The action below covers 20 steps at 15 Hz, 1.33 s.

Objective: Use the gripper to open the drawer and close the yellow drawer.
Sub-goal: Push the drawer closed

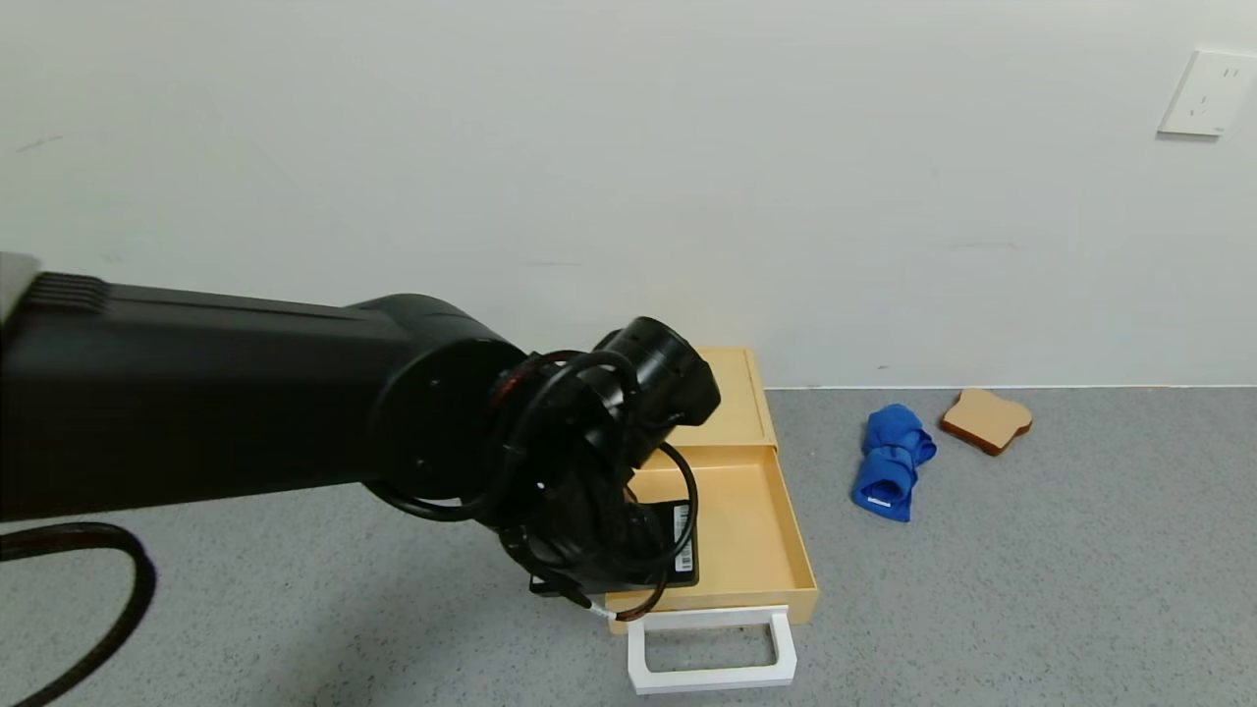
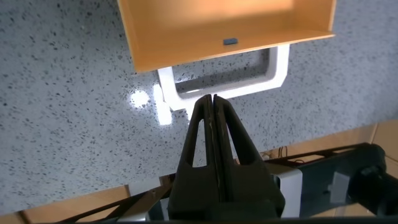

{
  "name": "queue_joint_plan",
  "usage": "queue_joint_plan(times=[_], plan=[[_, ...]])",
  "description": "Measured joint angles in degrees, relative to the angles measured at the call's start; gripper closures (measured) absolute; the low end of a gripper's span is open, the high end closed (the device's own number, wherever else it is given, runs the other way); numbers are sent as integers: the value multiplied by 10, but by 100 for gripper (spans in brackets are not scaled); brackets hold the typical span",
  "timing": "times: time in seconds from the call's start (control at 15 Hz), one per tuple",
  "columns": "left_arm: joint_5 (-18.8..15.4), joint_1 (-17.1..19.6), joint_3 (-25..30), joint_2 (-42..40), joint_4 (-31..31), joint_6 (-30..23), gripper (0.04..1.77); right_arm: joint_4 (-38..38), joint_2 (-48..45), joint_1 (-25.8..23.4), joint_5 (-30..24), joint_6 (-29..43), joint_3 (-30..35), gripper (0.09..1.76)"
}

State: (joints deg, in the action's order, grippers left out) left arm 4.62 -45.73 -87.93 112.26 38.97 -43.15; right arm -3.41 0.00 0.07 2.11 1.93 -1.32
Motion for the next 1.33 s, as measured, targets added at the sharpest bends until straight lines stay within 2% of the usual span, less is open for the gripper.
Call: queue_joint_plan(times=[0.2, 0.53, 1.33], plan=[[9, -19, -21, 47, 14, -22, 170, 0, 0, 0, 0, 0, 0, 15], [9, -27, -67, 109, 49, -59, 170, 0, 0, 0, 0, 0, 0, 15], [9, -28, -95, 163, 58, -67, 170, 0, 0, 0, 0, 0, 0, 15]])
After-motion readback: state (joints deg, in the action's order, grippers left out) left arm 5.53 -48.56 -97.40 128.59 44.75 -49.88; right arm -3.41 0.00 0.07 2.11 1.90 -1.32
